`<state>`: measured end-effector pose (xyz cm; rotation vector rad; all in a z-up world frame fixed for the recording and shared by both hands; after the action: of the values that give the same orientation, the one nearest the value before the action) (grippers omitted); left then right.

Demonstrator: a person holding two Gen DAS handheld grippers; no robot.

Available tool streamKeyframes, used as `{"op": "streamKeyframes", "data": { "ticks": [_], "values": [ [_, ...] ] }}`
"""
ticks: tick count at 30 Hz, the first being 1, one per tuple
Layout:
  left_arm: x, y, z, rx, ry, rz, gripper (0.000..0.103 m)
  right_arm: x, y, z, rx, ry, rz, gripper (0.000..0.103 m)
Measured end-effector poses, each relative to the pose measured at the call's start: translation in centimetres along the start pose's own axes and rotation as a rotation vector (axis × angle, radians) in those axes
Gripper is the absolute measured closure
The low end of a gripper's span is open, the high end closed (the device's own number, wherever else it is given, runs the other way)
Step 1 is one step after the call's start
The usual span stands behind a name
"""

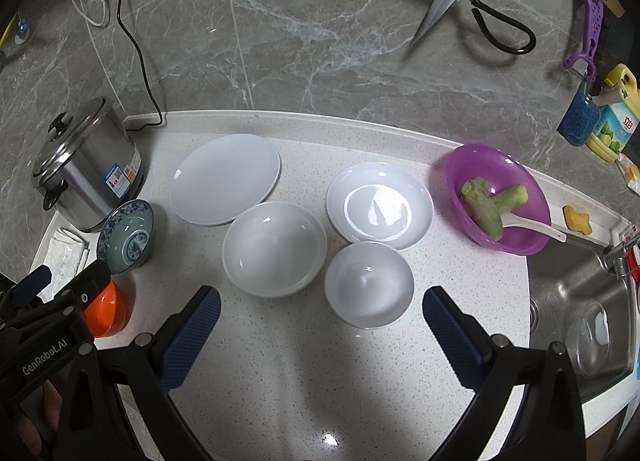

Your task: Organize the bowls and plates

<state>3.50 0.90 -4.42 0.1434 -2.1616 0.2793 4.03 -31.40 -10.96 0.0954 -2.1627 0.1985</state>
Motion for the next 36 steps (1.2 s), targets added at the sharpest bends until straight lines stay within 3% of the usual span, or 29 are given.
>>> {"op": "streamKeyframes", "data": {
  "ticks": [26,30,36],
  "values": [
    [-1.1,-0.2,0.5,0.004,0.030,-0.003,0.000,-0.5,-0.3,0.2,-0.008,0.017,-0.010,0.000],
    [-2.8,-0.2,1.3,0.014,0.075,0.011,0.000,-1.4,-0.9,1.0,-0.024,0.039,-0.060,0.000],
    [-6.5,0.4,4.6,0.047,0.188,0.061,0.002,-1.7,-3.2,2.4,-0.060,-0.013,-0.186,0.007]
  ]
}}
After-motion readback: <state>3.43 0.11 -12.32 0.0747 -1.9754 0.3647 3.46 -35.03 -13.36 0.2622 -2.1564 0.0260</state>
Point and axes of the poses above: each gripper's, at about its wrist camera, not at the fingertips, and x roughly against the way its jaws point, y to its left, z to its underside, the point moved 4 cm from there along -x, roughly the way its jaws point, and after that the axes turned 13 degrees about x, right-handed, at the moved point
